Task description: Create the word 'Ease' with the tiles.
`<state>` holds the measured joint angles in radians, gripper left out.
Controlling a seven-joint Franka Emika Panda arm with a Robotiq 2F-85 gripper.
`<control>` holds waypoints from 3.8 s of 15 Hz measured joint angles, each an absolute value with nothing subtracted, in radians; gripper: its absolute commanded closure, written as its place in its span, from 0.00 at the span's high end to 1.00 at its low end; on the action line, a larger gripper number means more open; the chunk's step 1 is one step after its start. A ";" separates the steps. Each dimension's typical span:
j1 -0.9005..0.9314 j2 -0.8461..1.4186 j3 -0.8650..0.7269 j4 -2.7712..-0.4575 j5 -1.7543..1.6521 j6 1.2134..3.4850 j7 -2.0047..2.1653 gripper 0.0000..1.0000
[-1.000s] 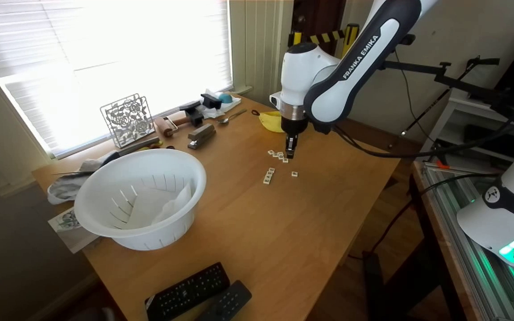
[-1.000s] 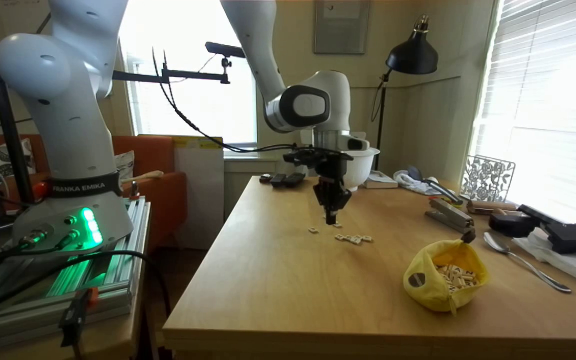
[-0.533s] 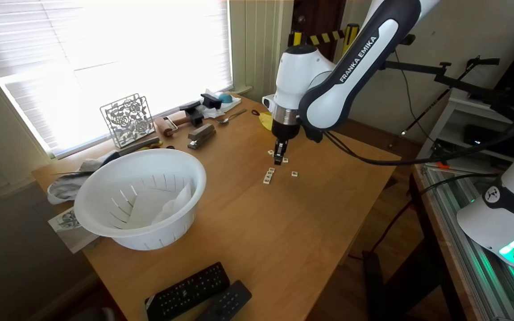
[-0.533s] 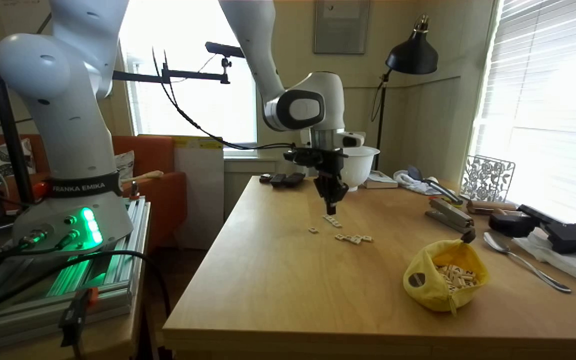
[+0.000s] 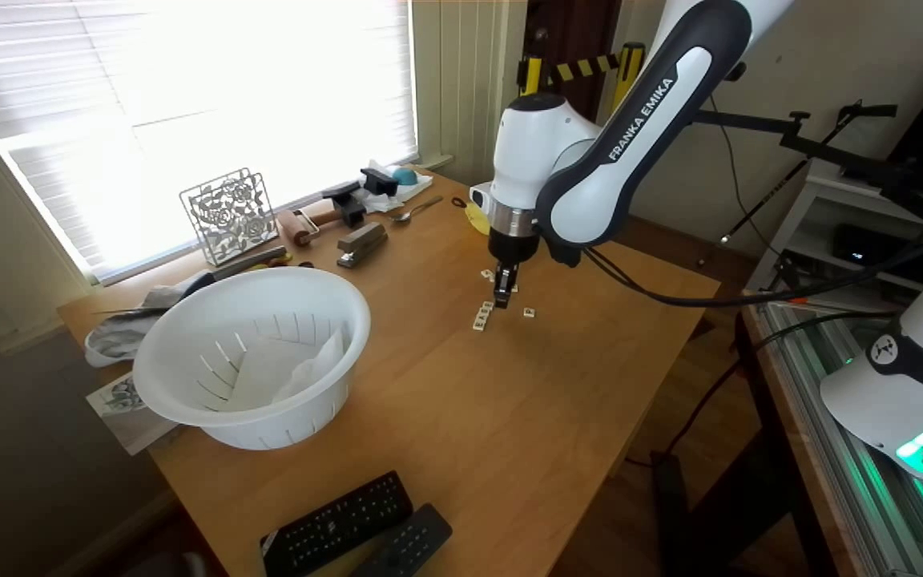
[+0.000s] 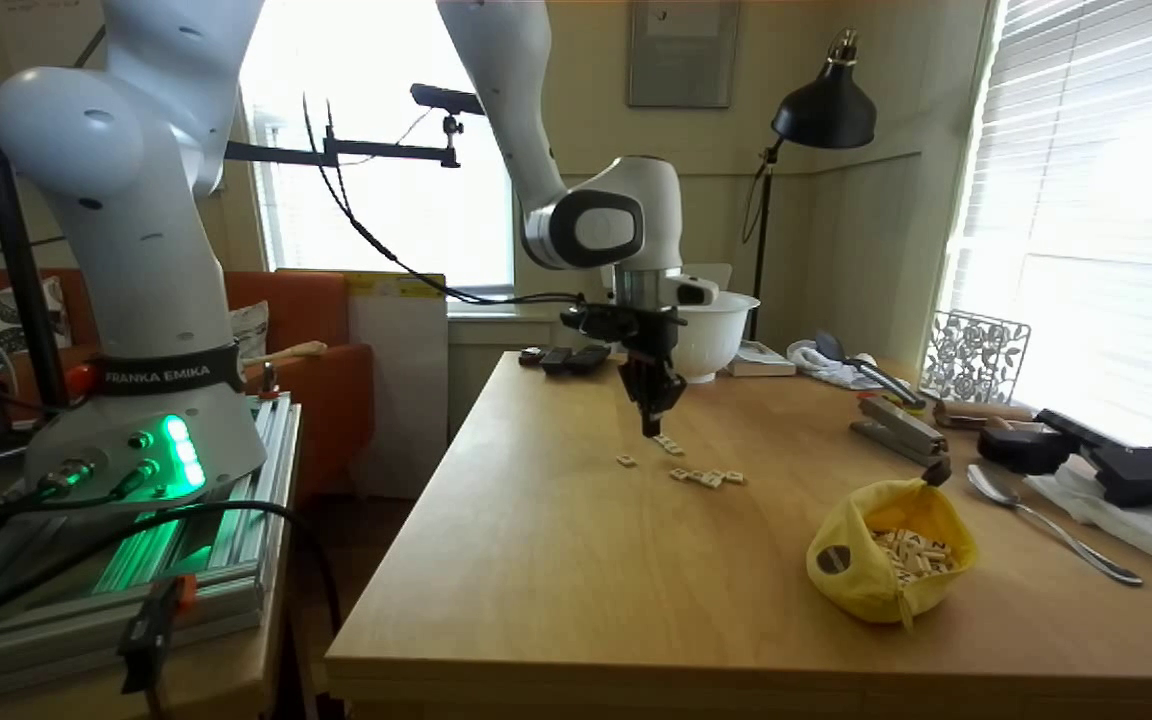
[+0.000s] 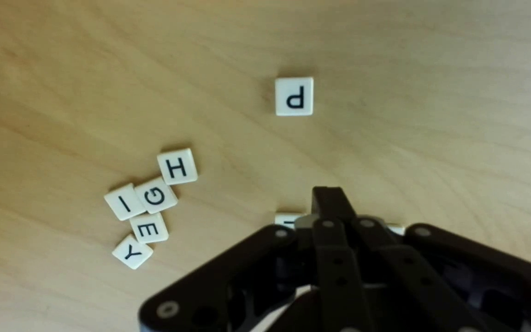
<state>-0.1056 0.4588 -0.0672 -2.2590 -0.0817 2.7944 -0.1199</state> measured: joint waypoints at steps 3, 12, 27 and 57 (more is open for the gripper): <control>-0.101 0.460 -0.084 -2.265 -0.085 2.782 -0.120 0.00; -0.101 0.460 -0.094 -2.275 -0.089 2.714 -0.122 0.00; -0.121 0.469 -0.112 -2.277 -0.097 2.720 -0.121 0.00; -0.072 0.427 -0.138 -2.257 -0.089 2.821 -0.073 0.27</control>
<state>-0.0724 0.4273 -0.1381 -2.2573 -0.0890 2.8213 -0.0726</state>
